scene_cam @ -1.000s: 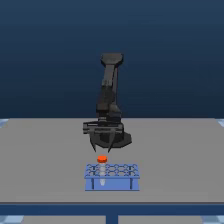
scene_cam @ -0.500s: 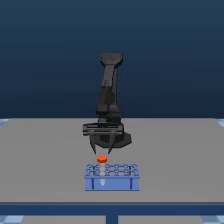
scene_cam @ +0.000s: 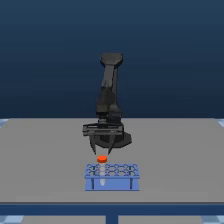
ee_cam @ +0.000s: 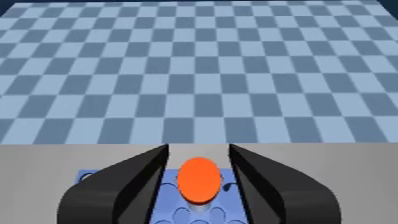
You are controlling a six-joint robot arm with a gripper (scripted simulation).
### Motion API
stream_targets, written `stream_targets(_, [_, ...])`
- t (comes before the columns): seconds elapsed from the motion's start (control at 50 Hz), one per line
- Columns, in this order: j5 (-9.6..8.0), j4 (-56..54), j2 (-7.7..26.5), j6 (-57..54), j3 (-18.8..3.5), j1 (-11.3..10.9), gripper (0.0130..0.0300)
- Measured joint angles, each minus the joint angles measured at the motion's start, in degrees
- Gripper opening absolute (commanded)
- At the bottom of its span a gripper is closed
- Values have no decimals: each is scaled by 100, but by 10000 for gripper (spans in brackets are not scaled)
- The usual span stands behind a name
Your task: Pick up the centrifuge tube on the rack
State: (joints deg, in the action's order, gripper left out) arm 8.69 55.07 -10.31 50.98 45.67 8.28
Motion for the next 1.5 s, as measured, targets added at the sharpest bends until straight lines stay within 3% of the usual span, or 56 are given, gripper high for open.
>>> stream_targets(0.7, [151, -1163, 143, -1162, 114, 1, 300])
stream_targets(1.5, [621, -2684, 525, -2745, 325, 1, 300])
